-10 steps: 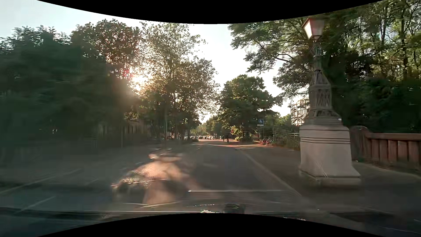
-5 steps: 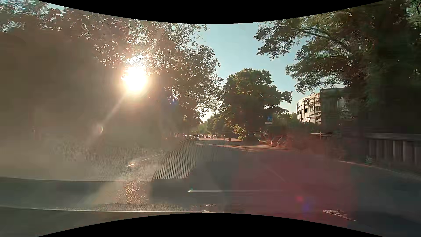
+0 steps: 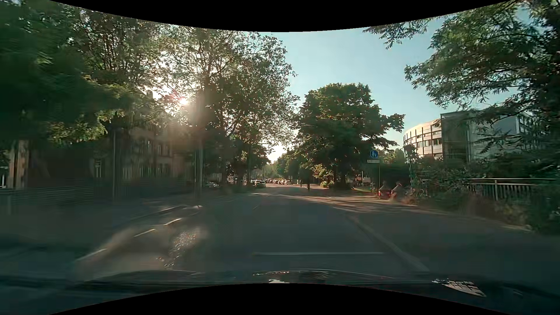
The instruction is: Follow the waypoints while adhering to traffic rules and regulations
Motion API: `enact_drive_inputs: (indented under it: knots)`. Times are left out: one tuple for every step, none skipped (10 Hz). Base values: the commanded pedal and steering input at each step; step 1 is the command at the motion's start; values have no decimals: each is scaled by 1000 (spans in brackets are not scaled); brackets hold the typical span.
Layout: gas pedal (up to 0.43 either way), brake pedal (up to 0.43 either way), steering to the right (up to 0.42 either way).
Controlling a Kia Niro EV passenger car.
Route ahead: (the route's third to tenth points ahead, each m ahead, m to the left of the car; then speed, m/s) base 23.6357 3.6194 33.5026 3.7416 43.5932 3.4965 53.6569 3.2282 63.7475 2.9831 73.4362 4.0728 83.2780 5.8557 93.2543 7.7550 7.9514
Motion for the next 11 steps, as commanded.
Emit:
enact_drive_inputs:
  knots:
    - [189, 0, -8]
    - [189, 0, -6]
    - [189, 0, -6]
    - [177, 0, -6]
    - [177, 0, -6]
    - [177, 0, -5]
    - [177, 0, -5]
    - [177, 0, -1]
    - [169, 0, 3]
    - [157, 0, 7]
    - [150, 0, 8]
